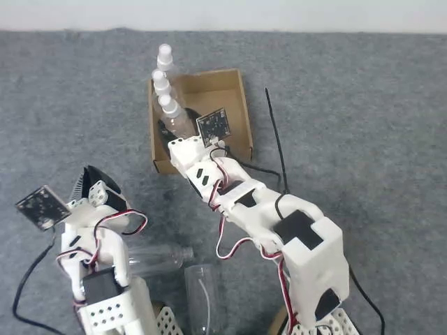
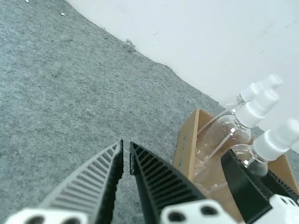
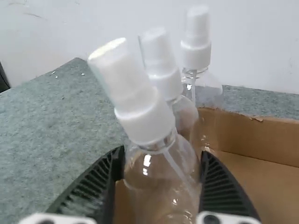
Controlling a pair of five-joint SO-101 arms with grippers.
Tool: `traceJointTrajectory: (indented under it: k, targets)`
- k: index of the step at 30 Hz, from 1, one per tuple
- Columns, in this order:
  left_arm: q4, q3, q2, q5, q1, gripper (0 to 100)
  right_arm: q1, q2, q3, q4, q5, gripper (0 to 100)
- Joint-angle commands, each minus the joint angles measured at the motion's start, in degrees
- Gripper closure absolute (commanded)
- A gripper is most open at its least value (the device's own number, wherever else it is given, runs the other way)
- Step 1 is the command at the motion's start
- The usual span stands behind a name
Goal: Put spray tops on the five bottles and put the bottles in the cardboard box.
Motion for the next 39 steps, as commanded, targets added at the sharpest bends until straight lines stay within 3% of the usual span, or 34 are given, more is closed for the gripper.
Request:
traceJointTrajectory:
  k: [1, 5, 11, 34, 39]
  targets:
    - [-1.67, -0.57, -1.14, -0.53, -0.44, 97, -1.01, -0.57, -2.11, 2.59, 0.09, 81.1]
    - [-1.67, -0.57, -1.14, -0.53, -0.44, 97, -1.63, -0.57, -2.11, 2.86, 0.18, 80.5]
    - [-1.58, -0.57, -1.14, -0.53, -0.44, 97, -1.54, -0.57, -1.93, 2.95, 0.18, 70.1]
    - [-1.85, 0.04, -1.14, -0.53, -0.44, 97, -1.71, -13.14, 8.79, 3.3, 0.18, 70.1]
    - [-1.85, 0.04, -1.14, -0.53, -0.44, 97, -1.54, -17.54, 9.58, 10.51, 0.09, 70.1]
